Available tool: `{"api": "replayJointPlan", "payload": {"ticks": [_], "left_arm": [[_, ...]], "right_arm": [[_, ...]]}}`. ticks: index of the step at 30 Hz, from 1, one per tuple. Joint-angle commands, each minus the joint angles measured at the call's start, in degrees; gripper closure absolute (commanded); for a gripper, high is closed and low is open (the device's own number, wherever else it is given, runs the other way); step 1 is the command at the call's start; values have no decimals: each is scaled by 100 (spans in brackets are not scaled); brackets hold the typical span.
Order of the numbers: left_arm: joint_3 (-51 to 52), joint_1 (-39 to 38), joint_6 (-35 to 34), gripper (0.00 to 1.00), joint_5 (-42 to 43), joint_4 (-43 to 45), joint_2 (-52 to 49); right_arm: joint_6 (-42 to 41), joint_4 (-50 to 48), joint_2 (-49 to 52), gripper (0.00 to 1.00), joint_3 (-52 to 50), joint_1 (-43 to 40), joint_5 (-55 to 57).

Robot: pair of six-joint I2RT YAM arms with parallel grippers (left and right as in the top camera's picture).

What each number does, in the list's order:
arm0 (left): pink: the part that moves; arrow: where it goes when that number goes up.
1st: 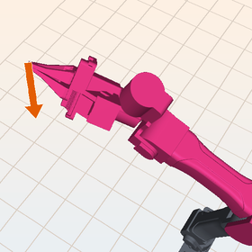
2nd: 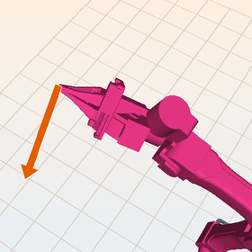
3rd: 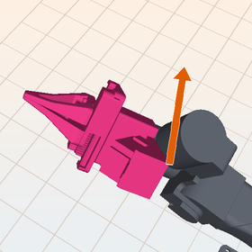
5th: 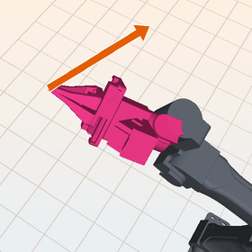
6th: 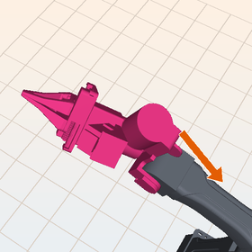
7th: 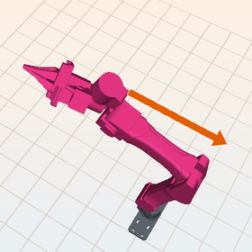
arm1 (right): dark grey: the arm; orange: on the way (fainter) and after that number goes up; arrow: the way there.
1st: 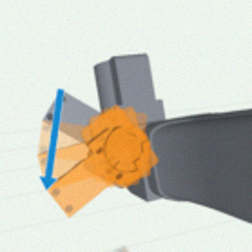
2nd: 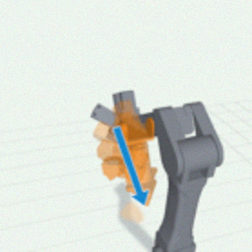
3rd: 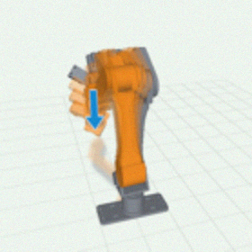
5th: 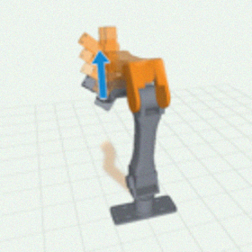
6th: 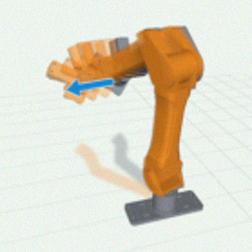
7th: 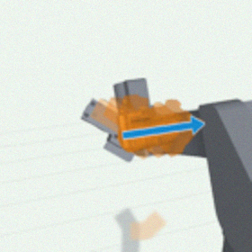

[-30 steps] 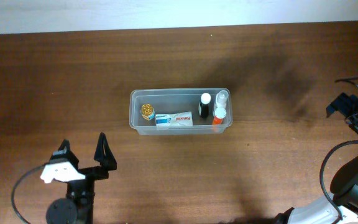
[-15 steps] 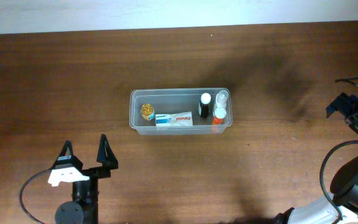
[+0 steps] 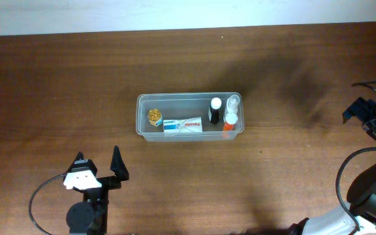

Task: Pack container

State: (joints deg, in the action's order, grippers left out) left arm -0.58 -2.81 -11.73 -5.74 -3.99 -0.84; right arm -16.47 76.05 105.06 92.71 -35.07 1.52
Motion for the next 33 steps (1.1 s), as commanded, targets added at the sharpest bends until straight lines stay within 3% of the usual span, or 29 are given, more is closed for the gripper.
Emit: {"api": "replayJointPlan", "payload": {"ticks": [1,24,33], "left_arm": [[7,35,155,1,83,-35,55],[7,35,155,1,83,-35,50],[7,35,155,1,83,-35,50]], "right_arm": [[-11,-2,-66,2,-13,-24,50],[-11,-2,-118,2,-15,81,52],[-11,-2,-1853,2,-15,1491,52]]}}
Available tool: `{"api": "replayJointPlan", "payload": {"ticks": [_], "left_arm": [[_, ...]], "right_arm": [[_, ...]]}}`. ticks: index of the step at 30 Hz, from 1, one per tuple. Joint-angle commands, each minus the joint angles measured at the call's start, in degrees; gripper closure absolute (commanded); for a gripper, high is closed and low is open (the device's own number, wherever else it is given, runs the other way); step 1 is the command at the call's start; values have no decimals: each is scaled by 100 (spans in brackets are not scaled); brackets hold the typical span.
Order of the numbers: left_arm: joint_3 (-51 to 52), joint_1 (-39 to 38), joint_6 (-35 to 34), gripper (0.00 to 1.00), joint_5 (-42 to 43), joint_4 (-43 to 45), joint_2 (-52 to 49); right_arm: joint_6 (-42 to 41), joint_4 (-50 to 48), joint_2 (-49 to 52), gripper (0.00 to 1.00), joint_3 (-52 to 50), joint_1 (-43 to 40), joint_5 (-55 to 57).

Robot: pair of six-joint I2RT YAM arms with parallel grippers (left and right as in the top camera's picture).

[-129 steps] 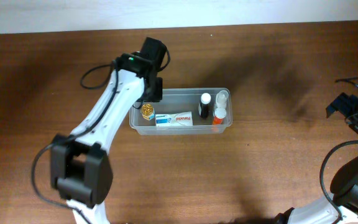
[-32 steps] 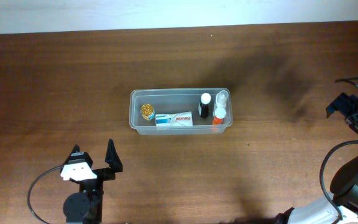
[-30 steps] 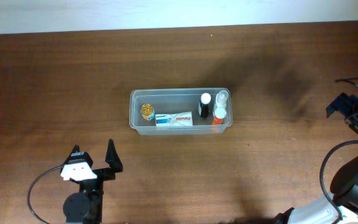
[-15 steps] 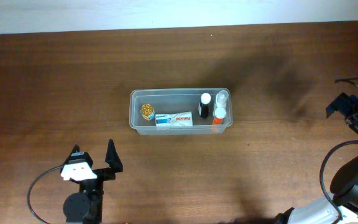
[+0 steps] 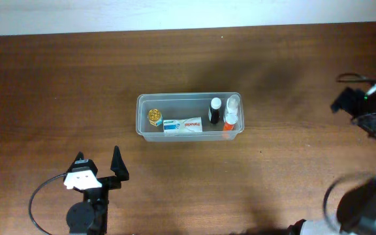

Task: Pack container

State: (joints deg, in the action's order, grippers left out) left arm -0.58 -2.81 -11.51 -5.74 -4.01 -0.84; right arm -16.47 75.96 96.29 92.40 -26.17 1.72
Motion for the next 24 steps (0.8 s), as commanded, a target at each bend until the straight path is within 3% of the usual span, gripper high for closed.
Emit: {"api": "replayJointPlan", "payload": {"ticks": [1,8,12,20,24], "left_arm": [[7,35,133,1,83,-33,50],[7,35,133,1,83,-33,50],[7,35,133,1,83,-33,50],[7,35,133,1,83,-33,50],[7,35,133,1,83,-33,50]], "right_arm": [[-11,7,-1220,2,15,852,33],[9,20,-2765,2,-55,2577,68],[-61,-533,-3676,2,-675,2844,2],[422,-4356,-5965,2,-3950,2682,-905],[835,-5689,-6773,1,-5311,2673,-1259]]}}
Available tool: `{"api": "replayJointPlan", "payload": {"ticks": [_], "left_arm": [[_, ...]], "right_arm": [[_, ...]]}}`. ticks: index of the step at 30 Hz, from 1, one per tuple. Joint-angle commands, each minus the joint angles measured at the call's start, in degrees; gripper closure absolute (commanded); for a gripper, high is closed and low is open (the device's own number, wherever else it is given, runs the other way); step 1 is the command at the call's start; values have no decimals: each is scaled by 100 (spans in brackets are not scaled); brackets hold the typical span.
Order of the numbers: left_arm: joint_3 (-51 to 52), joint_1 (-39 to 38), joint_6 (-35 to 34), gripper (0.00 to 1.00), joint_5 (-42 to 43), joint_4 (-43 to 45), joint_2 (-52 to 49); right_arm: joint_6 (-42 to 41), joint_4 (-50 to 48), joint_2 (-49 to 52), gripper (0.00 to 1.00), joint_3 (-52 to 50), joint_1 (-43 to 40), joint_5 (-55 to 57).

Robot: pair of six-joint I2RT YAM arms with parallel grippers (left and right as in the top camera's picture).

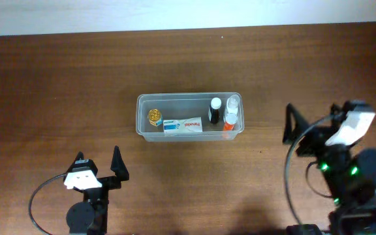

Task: Pack container

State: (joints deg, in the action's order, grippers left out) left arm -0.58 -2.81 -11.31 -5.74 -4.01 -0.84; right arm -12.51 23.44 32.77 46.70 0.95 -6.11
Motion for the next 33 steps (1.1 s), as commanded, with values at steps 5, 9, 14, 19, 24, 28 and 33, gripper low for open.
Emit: {"api": "replayJointPlan", "payload": {"ticks": [5,9,14,19,24,28,33], "left_arm": [[7,35,114,1,83,-33,50],[7,35,114,1,83,-33,50],[7,35,114,1,83,-33,50],[7,35,114,1,83,-33,50],[7,35,114,1,83,-33,50],[7,35,114,1,83,-33,50],[7,35,114,1,83,-33,50]], "right_arm": [[658,-1567,-1150,2,-2175,-157,-667],[654,-2103,-1681,2,-3101,-400,-955],[656,-2240,-2295,2,-3805,-538,-1071],[649,-2243,-2907,2,-4312,-710,-1139],[651,-2240,-3230,2,-4634,-708,-1152],[667,-2111,-3259,2,-4638,-704,-1099],[675,-2024,-3259,1,-4638,-704,-730]]}}
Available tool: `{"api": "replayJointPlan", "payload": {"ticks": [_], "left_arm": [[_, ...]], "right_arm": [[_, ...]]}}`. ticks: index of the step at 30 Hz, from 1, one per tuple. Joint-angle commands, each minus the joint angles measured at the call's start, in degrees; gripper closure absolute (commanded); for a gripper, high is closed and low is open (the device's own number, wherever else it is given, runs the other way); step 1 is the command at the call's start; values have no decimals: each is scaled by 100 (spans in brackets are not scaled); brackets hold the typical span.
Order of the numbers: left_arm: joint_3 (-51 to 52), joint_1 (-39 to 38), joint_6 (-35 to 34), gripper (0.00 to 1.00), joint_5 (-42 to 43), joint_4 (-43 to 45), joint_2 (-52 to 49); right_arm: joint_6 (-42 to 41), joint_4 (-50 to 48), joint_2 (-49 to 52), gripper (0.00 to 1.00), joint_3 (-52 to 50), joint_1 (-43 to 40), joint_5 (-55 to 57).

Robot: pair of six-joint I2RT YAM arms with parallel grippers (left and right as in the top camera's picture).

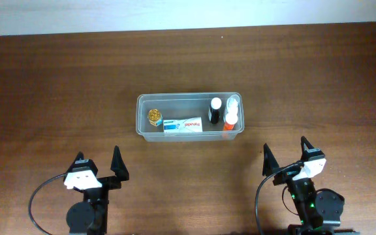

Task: Pack container

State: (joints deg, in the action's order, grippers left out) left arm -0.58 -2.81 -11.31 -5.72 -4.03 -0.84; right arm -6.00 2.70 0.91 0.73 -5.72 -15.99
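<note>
A clear plastic container (189,135) stands at the table's middle. Inside it lie a small gold-lidded jar (155,116) at the left, a white toothpaste tube (183,125) in the middle, and at the right a black bottle (215,111), a clear bottle (232,103) and an orange bottle (230,123), all white-capped. My left gripper (98,159) stands open near the front left, well short of the container. My right gripper (284,153) stands open at the front right, nothing between its fingers.
The brown wooden table (57,85) runs to a pale wall strip along the far edge. Black cables loop beside each arm base at the front edge.
My right arm has moved from the right side of the table down to the front right, its fingers now pointing toward the container. The left arm and the container's contents are unchanged.
My right arm was at the far right edge, mostly out of frame. It then sat higher at that edge, then came in over the table at the right, and now rests at the front right. The left arm and the container stayed still throughout.
</note>
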Motion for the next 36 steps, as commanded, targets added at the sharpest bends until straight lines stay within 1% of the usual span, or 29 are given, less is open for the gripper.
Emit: {"api": "replayJointPlan", "payload": {"ticks": [1,9,16,36], "left_arm": [[7,35,114,1,81,-31,50],[7,35,114,0,81,-31,50],[7,35,114,1,81,-31,50],[7,35,114,1,81,-31,50]], "right_arm": [[24,50,-72,2,-42,-37,319],[-26,50,-72,2,-42,-15,291],[-22,50,-72,2,-42,282,293],[-24,50,-72,2,-42,280,293]]}}
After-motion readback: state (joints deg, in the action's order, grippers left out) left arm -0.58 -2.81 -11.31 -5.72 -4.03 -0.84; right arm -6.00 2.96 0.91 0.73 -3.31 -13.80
